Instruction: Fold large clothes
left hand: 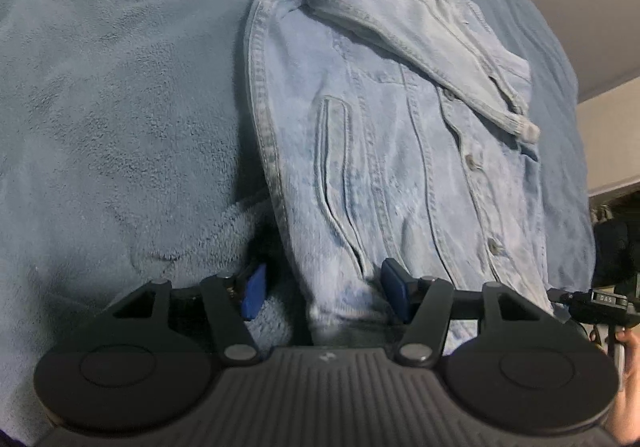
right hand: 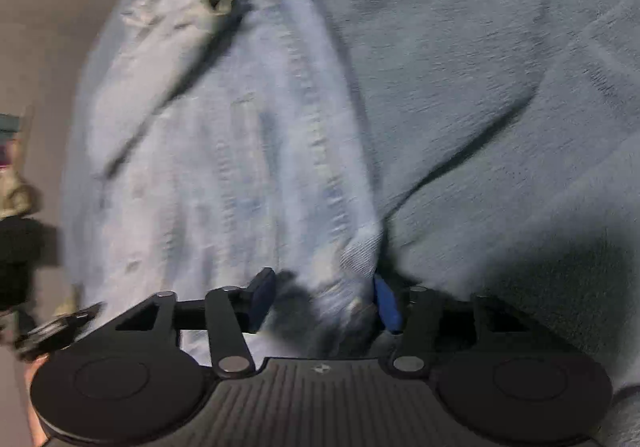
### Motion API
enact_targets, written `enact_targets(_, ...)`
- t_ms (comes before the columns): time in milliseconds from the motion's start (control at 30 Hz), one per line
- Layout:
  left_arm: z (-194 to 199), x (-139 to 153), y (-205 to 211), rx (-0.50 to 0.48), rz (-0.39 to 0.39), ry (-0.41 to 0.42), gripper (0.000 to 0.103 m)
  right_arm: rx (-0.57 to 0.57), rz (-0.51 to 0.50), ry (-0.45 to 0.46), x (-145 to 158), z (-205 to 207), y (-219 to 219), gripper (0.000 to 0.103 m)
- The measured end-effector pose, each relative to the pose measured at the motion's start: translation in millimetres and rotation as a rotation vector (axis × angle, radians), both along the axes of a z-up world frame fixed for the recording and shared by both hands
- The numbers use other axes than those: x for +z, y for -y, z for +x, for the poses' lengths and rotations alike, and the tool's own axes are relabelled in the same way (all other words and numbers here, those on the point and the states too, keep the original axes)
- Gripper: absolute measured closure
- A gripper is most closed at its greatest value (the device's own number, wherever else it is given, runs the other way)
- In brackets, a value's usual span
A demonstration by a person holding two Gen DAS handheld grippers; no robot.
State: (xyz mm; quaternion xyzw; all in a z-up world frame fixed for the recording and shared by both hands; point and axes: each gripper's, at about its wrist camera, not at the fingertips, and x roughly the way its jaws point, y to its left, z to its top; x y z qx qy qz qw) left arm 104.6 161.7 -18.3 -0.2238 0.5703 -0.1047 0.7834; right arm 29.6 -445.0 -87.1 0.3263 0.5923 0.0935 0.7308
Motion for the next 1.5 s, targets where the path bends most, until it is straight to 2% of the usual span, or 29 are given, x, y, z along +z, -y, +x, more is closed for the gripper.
enact_targets(33, -1.4, 0.1, -2.7, 0.002, -0.016, 0.004, 0.052, -0.007, -0.006, 0.019, 3.2, -1.4, 0.3, 0.055)
enact_targets(100, -3.7, -0.3, -7.3, 0.021, -0.058, 0.010, 0.062, -0.034, -0.002, 0.032, 5.0, -2.6, 2.5, 0.073)
enact_targets(133, -4.8, -1.3, -10.7, 0.035, -0.093, 0.015, 0.070, -0.052, 0.012, 0.048, 6.8, -2.9, 5.2, 0.077)
enact_targets(267, -12.3, -1.2, -28.5, 0.121, -0.218, 0.053, 0.090, -0.091, 0.069, 0.138, 19.8, -6.0, 12.5, 0.080)
enact_targets(333, -15.5, -3.1, -36.8, 0.153, -0.294, 0.057, 0.092, -0.128, 0.117, 0.162, 23.4, -8.7, 18.5, 0.081)
enact_targets(433, -15.2, -1.7, -34.0, 0.128, -0.284, 0.048, 0.092, -0.079, 0.119, 0.138, 22.6, -6.6, 9.8, 0.079)
enact_targets(467, -14.6, -1.3, -31.4, 0.113, -0.268, 0.040, 0.092, -0.055, 0.123, 0.122, 20.8, -4.7, 6.7, 0.073)
enact_targets(567, -13.7, 0.3, -24.4, 0.055, -0.243, 0.022, 0.087, 0.035, 0.090, 0.057, 14.0, -1.0, -9.2, 0.036)
enact_targets(600, -14.1, -0.2, -22.7, 0.038, -0.235, 0.019, 0.084, 0.066, 0.060, 0.043, 13.0, 0.4, -14.6, 0.034)
enact_targets(633, -14.7, -1.7, -21.1, 0.023, -0.226, 0.014, 0.079, 0.080, 0.025, 0.033, 12.0, 1.7, -19.8, 0.038)
enact_targets(667, -14.3, -3.4, -19.2, 0.009, -0.226, 0.008, 0.071, 0.072, -0.005, 0.033, 12.8, -0.4, -19.9, 0.049)
enact_targets(700, -13.5, -5.1, -16.6, -0.011, -0.222, -0.001, 0.069, 0.045, -0.005, 0.038, 13.0, 0.3, -17.5, 0.060)
enact_targets(767, -10.9, -5.3, -8.4, -0.052, -0.183, 0.000, 0.069, 0.009, 0.023, 0.067, 15.0, 1.0, -11.4, 0.072)
enact_targets(800, -10.5, -4.9, -6.3, -0.066, -0.172, 0.010, 0.070, 0.001, 0.031, 0.082, 16.7, 0.4, -8.7, 0.074)
enact_targets(867, -10.4, -4.0, -8.6, -0.057, -0.179, 0.039, 0.082, -0.012, 0.050, 0.105, 18.3, 0.0, -5.6, 0.075)
enact_targets(967, -11.3, -7.0, -23.0, 0.018, -0.293, 0.076, 0.088, -0.081, 0.136, 0.145, 21.6, -1.2, 2.5, 0.077)
enact_targets(1033, -12.5, -9.8, -31.8, 0.062, -0.382, 0.094, 0.090, -0.140, 0.217, 0.181, 24.9, -2.1, 9.9, 0.078)
enact_targets(1133, -13.6, -8.2, -36.7, 0.107, -0.470, 0.138, 0.091, -0.181, 0.279, 0.244, 29.9, 6.1, 3.2, 0.079)
enact_targets(1333, 5.8, -6.0, -36.3, 0.198, -0.590, 0.214, 0.091, -0.239, 0.389, 0.357, 43.2, 32.3, 5.7, 0.079)
enact_targets(1500, 34.6, -5.7, -43.2, 0.268, -0.650, 0.241, 0.091, -0.278, 0.395, 0.399, 49.0, 64.9, 7.8, 0.080)
